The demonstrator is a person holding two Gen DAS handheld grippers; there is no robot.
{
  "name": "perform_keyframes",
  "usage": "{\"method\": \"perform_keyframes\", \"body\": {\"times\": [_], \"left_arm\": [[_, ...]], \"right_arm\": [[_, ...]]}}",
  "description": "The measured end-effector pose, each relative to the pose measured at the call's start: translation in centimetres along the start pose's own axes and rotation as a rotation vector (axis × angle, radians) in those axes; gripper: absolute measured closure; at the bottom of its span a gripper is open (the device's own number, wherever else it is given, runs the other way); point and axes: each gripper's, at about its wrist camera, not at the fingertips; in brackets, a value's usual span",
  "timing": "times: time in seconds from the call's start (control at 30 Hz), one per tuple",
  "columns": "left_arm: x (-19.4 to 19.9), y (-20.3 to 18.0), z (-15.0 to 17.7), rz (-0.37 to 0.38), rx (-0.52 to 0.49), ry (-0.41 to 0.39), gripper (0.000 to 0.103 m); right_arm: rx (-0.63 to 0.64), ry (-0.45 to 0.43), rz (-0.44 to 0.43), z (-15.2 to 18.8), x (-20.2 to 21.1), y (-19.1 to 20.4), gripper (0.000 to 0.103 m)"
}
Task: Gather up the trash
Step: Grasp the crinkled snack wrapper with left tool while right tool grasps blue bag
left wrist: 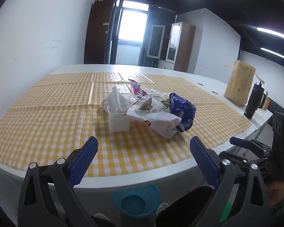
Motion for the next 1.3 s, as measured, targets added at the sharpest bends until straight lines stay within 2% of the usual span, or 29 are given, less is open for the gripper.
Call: {"method": "perform_keyframes", "body": {"times": [0.27, 0.5, 0.7, 0.8, 0.9, 0.97, 1.03, 1.1, 1.13, 1.3], "left_arm": [[-2.5, 0.2, -2.5, -0.006, -0.02, 0.002, 0.012], [-5.5, -0.2, -4.2, -0.002, -0.046, 0.036, 0.017], [-7.6, -0.4, -5.8, 0.016, -0.04, 0.062, 0.025], [-8.7, -0.5, -6.6, 0.0, -0.049, 0.075, 0.027], [-9.9, -0.7, -7.3, -0.008, -0.059, 0.095, 0.031], [-10.7, -0.9, -7.6, -0.006, -0.069, 0.113, 0.038], [-11.7, -1.2, -7.6, -0.018, -0.089, 0.146, 0.067], [-12.1, -1.2, -7.4, -0.06, -0.096, 0.147, 0.081], [-11.8, -1.3, -7.4, -0.065, -0.098, 0.134, 0.086], [-10.2, -1.7, -7.3, -0.061, -0.081, 0.062, 0.091]], "right_arm": [[-0.019, 0.006, 0.007, -3.0, -2.2, -1.3, 0.017], [-0.02, 0.03, 0.008, -5.4, -4.6, -2.0, 0.027], [-0.03, 0.056, 0.015, -7.3, -6.8, -2.4, 0.035], [-0.031, 0.074, 0.021, -7.8, -7.7, -2.5, 0.041], [-0.043, 0.097, -0.01, -8.2, -8.7, -2.9, 0.049], [-0.047, 0.113, -0.026, -8.3, -9.3, -3.0, 0.057], [-0.039, 0.122, -0.017, -8.3, -9.6, -2.9, 0.074], [-0.023, 0.119, -0.017, -8.2, -9.5, -2.7, 0.079], [-0.011, 0.113, -0.018, -8.2, -9.4, -2.6, 0.082], [-0.025, 0.048, 0.011, -7.7, -7.9, -2.9, 0.087]]}}
Point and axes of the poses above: each gripper's, at about its wrist camera, not at the fingertips, and x roughly against the way its jaws point, y to its left, z to its underside, and after that the axes turned 9 degrees about y, right-handed
